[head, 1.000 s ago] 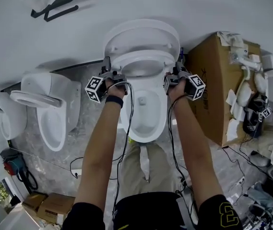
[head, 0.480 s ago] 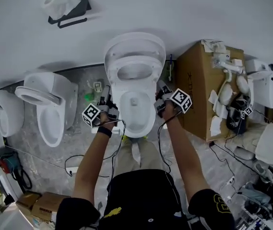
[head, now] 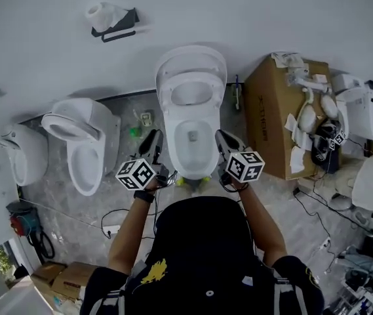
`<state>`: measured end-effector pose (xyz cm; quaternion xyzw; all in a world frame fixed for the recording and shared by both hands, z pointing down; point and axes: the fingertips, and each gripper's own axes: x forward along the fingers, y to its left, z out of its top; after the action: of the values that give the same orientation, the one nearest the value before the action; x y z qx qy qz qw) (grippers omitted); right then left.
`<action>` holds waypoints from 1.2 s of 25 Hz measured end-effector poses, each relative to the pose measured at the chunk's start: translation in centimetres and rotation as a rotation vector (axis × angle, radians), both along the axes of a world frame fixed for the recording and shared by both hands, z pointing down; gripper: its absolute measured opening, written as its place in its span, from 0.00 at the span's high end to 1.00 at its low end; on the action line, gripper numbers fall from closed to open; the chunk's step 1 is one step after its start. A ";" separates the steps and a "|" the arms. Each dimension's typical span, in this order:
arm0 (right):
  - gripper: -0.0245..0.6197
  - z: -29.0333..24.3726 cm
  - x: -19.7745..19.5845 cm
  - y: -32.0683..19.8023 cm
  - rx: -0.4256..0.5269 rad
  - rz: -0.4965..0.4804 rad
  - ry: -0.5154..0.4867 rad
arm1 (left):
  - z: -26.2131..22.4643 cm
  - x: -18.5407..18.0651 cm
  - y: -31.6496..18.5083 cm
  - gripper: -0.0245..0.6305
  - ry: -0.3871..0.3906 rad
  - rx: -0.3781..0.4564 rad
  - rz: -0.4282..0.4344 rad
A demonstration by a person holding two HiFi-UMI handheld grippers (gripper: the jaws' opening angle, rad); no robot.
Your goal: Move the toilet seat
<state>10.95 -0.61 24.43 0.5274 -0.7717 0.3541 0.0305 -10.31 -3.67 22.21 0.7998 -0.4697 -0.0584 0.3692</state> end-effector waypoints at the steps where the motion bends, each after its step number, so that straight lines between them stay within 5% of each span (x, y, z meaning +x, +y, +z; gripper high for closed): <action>1: 0.92 -0.7 -0.2 0.3 0.019 0.004 0.022 | -0.8 0.3 0.2 0.86 -0.062 0.038 0.014; 4: 0.92 -2.4 -0.9 0.2 0.078 0.008 0.085 | -2.4 1.7 0.0 0.93 -0.221 0.135 0.039; 8: 0.92 -5.5 -1.7 -0.7 0.194 0.015 0.218 | -3.5 2.9 -0.8 0.93 -0.695 0.328 0.003; 9: 0.92 -6.3 -1.9 -0.8 0.222 0.019 0.248 | -3.8 3.4 -0.7 0.93 -0.760 0.376 0.008; 16: 0.92 -9.9 -2.9 -0.4 0.342 0.021 0.342 | -7.1 6.1 0.8 0.93 -0.729 0.546 0.040; 30: 0.92 -9.9 -3.7 1.1 0.314 0.004 0.383 | -5.7 4.3 2.2 0.93 -0.701 0.493 0.040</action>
<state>7.27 0.49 14.50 0.5846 -0.7965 0.1234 0.0931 -6.06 -1.48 16.50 0.8445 -0.5232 0.1135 -0.0138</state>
